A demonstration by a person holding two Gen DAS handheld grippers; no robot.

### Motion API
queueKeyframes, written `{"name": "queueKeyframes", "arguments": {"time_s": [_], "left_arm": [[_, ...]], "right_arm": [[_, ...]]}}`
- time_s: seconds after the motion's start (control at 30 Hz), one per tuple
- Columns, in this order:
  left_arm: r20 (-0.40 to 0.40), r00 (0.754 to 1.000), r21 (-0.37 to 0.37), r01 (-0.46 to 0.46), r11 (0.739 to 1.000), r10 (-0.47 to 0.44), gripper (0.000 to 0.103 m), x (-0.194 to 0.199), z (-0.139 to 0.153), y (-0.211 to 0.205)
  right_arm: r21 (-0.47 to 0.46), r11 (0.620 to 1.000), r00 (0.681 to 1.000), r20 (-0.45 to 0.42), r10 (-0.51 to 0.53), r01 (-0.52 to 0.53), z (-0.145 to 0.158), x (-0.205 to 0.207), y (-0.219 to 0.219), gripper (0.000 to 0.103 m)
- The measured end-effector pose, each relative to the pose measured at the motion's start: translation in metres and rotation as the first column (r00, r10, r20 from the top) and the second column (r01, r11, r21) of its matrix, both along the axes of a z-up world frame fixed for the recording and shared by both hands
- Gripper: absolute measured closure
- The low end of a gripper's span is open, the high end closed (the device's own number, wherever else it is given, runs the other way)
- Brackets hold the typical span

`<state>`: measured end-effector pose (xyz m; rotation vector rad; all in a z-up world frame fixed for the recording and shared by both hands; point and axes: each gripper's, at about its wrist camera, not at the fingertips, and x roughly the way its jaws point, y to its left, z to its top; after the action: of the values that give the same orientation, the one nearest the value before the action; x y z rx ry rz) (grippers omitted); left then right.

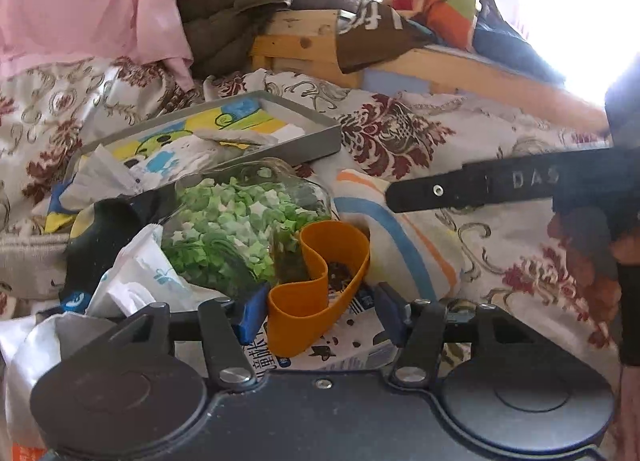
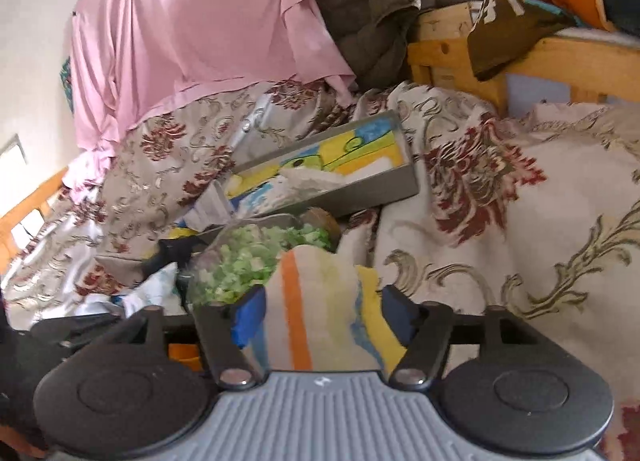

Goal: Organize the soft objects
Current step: 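Lift the orange cup and striped cloth and carry them toward the tray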

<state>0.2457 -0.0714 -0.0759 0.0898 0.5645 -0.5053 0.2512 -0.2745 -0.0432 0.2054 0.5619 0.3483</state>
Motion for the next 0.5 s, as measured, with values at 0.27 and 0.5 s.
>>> {"name": "queueKeyframes", "arguments": {"time_s": [0.27, 0.5], "left_arm": [[0.04, 0.999, 0.127, 0.027, 0.992, -0.033, 0.044, -0.009, -0.004, -0.009], [0.045, 0.999, 0.13, -0.023, 0.991, 0.018, 0.059, -0.001, -0.003, -0.014]], "right_arm": [[-0.079, 0.997, 0.996, -0.093, -0.018, 0.01, -0.013, 0.007, 0.009, 0.031], [-0.116, 0.992, 0.994, -0.093, -0.054, 0.043, -0.016, 0.007, 0.005, 0.041]]}}
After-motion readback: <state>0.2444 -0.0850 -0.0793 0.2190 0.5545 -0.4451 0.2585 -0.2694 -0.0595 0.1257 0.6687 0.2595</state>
